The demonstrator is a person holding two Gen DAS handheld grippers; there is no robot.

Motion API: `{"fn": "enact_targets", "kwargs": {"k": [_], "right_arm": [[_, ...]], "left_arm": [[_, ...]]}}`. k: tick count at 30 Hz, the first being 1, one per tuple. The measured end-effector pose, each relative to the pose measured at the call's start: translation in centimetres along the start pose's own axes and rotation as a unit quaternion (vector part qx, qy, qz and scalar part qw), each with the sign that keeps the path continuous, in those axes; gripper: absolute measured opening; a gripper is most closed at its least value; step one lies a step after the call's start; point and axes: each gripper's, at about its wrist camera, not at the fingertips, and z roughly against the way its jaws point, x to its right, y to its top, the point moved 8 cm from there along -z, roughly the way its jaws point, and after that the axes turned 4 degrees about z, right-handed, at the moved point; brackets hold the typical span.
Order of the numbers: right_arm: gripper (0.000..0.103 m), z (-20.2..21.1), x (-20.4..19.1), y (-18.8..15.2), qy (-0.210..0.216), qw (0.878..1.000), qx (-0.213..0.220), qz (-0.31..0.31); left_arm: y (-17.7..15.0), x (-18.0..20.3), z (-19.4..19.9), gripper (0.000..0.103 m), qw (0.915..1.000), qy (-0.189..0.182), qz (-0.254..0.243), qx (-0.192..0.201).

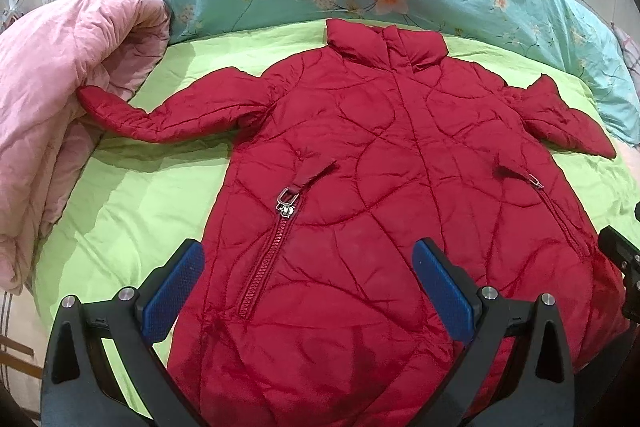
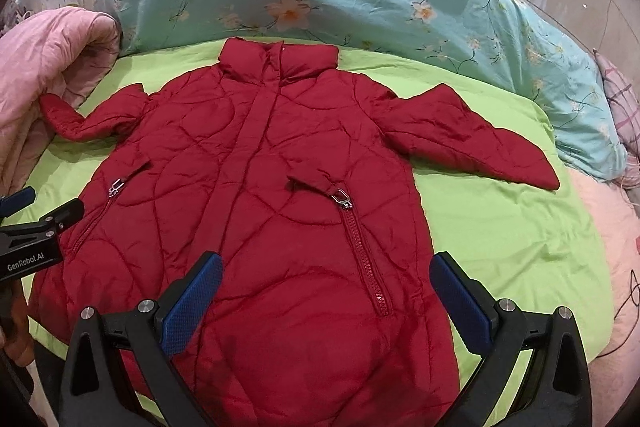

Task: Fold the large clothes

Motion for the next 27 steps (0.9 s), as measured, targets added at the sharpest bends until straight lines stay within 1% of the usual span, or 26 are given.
{"fn": "enact_targets", "kwargs": {"k": [3,10,27], "right_arm": [[0.103,-0.1,0.2,-0.3,0.011,1.000,-0.002,-0.005],[0.103,-0.6,0.6,-0.6,0.019,1.000,-0.009,-0.017],[0.103,-0.3,0.4,-0.7,0.010,1.000,-0.011,-0.007]], "left_arm": [[0.1,0.0,0.1,0.103,1.0000,0.001,0.000,0.001],[0.3,0.1,0.5,0.103,1.0000,0.000,-0.004,0.007],[0.3,0.5,1.1,0.103,0.9999,-0.003,-0.008,0.012]]}}
